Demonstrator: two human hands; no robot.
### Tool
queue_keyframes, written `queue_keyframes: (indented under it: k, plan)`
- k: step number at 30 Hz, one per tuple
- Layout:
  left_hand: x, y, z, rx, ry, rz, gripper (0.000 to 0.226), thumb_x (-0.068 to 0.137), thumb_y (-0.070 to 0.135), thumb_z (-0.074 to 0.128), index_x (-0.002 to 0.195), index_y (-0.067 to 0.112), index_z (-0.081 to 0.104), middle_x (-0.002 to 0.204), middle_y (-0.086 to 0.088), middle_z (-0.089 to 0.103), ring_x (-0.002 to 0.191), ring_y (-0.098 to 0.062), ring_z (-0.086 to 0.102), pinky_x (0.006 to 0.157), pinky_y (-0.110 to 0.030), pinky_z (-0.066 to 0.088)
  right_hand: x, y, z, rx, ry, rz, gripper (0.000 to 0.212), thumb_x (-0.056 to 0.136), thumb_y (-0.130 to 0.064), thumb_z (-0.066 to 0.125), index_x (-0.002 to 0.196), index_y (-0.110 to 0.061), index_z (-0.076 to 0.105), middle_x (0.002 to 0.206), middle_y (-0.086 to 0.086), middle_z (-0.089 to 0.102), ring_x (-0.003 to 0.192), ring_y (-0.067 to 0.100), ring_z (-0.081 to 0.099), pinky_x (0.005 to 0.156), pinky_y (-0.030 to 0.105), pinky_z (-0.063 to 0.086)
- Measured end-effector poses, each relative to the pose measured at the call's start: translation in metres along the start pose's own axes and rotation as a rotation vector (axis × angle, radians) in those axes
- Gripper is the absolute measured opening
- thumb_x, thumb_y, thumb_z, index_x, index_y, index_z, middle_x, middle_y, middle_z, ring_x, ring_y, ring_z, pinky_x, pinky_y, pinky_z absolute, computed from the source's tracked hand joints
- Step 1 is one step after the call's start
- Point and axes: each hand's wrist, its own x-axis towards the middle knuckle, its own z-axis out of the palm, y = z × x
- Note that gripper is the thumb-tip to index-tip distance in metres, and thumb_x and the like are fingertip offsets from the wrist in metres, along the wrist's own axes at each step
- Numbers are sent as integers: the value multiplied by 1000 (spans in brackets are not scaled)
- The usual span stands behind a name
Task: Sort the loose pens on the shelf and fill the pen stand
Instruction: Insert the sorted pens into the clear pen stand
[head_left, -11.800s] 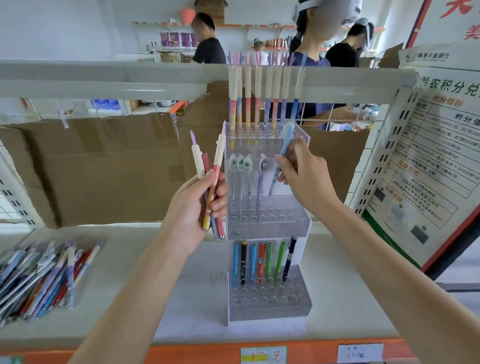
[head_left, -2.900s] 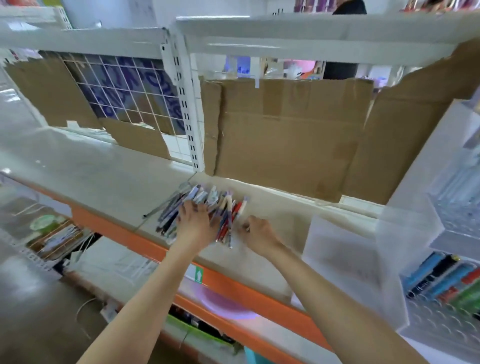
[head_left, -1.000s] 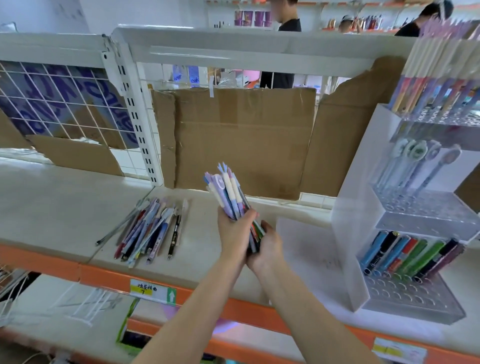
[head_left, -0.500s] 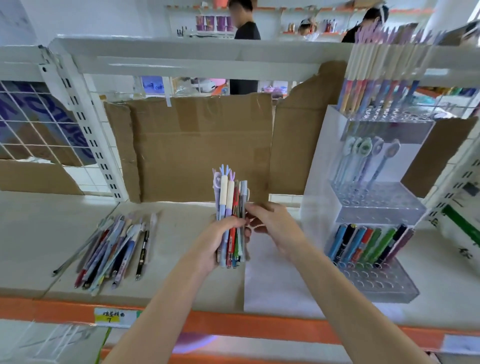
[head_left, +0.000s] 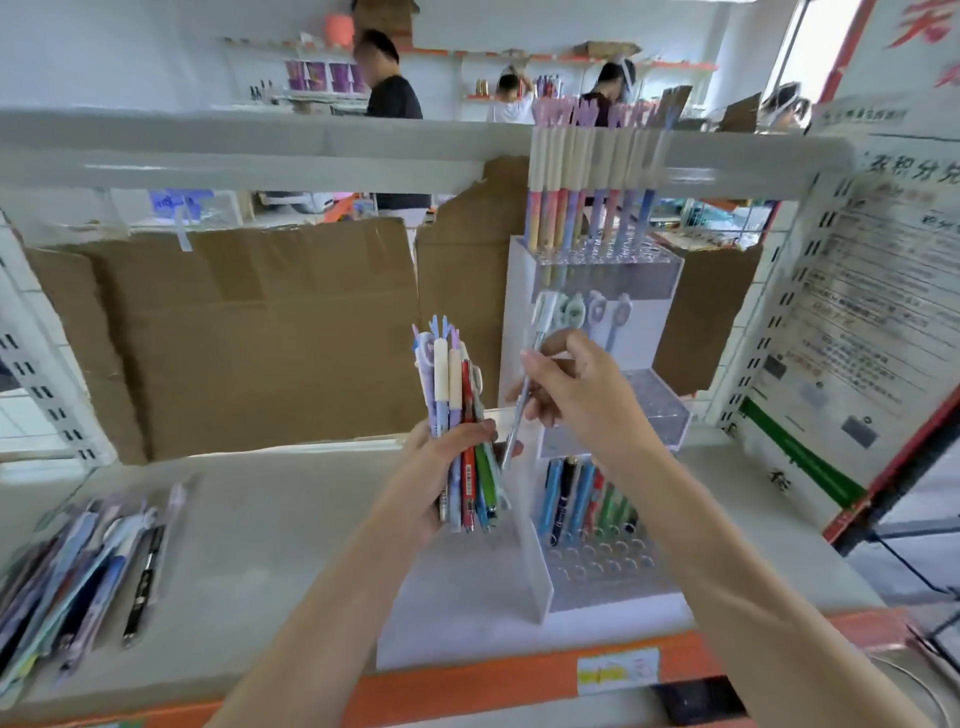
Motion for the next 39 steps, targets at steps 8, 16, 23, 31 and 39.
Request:
queue_keyframes:
  k: [8,16,23,31,39]
  plan:
    - [5,-6,31,-44,13,75,17,84,-2,59,97,8,55,57,-3,66,54,-16,67,47,-29,54,-4,1,-57,180,-68,80,10,100,-13,41,96,-9,49,80,16,67,53,18,60,47,24,45]
    - [2,-8,49,-101,115,189,19,84,-5,59,100,4,54,61,-6,62,53,-16,64,45,-25,51,29,11,-115,-234,122,-93,6,97,-11,47,99,-14,52,88,2,64,66,8,59,56,13,47]
    - [-2,-20,65,-78,213,239,14,80,2,63,88,11,57,59,-5,65,54,-16,65,50,-29,53,51,26,-114,-428,-23,-123,13,99,-8,41,99,-5,54,88,5,63,71,17,57,65,30,50]
    - [-12,-31,78,-86,229,282,11,82,-1,60,90,7,57,62,-4,65,57,-16,65,49,-26,53,58,37,-105,-901,-188,-155,23,101,-22,39,88,-5,46,80,9,53,73,29,51,63,34,39]
    - [-10,-24,69,-36,235,279,20,75,3,65,93,6,57,66,-8,65,60,-19,66,56,-30,56,63,48,-104,-1066,-173,-153,12,98,-20,46,98,-8,49,87,8,56,77,31,54,64,33,39]
